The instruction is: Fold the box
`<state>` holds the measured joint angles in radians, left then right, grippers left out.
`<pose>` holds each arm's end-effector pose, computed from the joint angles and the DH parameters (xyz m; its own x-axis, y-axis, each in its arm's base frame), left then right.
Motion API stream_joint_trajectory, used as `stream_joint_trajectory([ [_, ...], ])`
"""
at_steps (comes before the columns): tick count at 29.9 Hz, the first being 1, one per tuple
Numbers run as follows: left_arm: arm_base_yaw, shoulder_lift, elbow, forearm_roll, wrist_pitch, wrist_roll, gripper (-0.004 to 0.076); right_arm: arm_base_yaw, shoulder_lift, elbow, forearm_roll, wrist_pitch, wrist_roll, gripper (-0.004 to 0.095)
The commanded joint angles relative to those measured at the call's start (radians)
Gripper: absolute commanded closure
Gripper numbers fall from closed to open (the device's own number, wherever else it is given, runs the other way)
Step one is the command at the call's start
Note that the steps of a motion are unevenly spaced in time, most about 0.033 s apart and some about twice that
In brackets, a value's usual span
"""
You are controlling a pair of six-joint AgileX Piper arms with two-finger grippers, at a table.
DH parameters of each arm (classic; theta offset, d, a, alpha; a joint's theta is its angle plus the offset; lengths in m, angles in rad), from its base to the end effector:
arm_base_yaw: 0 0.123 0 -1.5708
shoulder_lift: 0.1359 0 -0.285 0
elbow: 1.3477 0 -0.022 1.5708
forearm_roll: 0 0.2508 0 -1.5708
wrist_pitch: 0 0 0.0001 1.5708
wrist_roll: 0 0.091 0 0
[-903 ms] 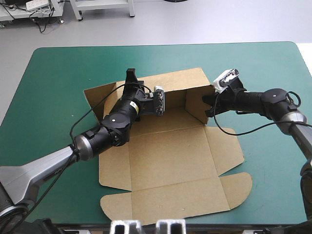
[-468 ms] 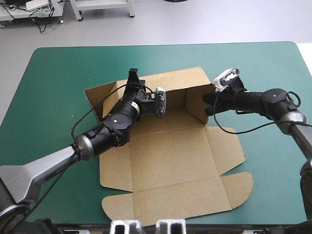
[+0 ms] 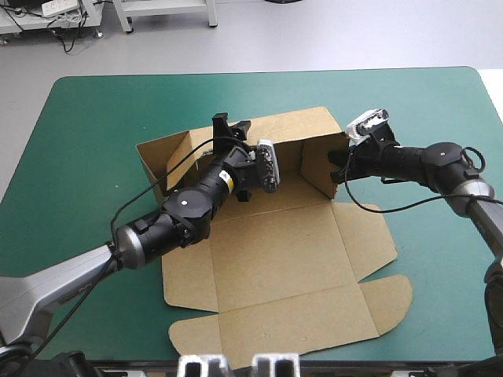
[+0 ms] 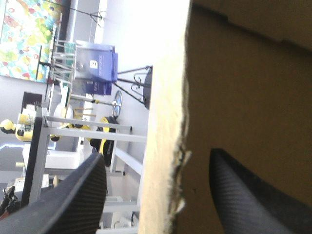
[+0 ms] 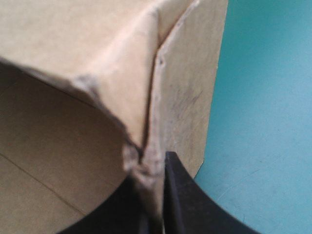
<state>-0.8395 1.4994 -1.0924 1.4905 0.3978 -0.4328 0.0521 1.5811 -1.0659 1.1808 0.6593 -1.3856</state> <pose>0.2547 -0.2311 0.3204 0.2711 0.8967 -0.3500 0.4215 0.2163 0.8806 0.3323 0.0690 0.2717 -0.4898 -0.2649 -0.8306 -0.6399 0.7563 0.1361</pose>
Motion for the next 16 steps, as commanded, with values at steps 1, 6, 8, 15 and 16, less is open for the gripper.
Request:
stream_joint_trajectory([
  [1, -0.068, -0.103, -0.026, 0.028, 0.036, -0.039, 0.0274, 0.002, -0.040, -0.029, 0.033, -0.021, 0.025, 0.0915],
  [6, -0.141, -0.194, -0.027, 0.028, 0.121, -0.062, 0.0276, 0.002, -0.040, -0.029, 0.033, -0.031, 0.038, 0.0915],
  [8, -0.138, -0.223, -0.027, 0.041, 0.150, -0.106, 0.0318, 0.002, -0.040, -0.029, 0.033, -0.029, 0.064, 0.0915],
  [15, -0.035, -0.285, -0.027, 0.191, 0.361, -0.300, 0.0722, 0.037, -0.074, -0.029, -0.004, -0.023, 0.112, 0.0911],
  [16, -0.003, -0.293, -0.029, 0.198, 0.354, -0.325, 0.0728, 0.050, -0.088, -0.029, -0.017, -0.029, 0.127, 0.0911],
])
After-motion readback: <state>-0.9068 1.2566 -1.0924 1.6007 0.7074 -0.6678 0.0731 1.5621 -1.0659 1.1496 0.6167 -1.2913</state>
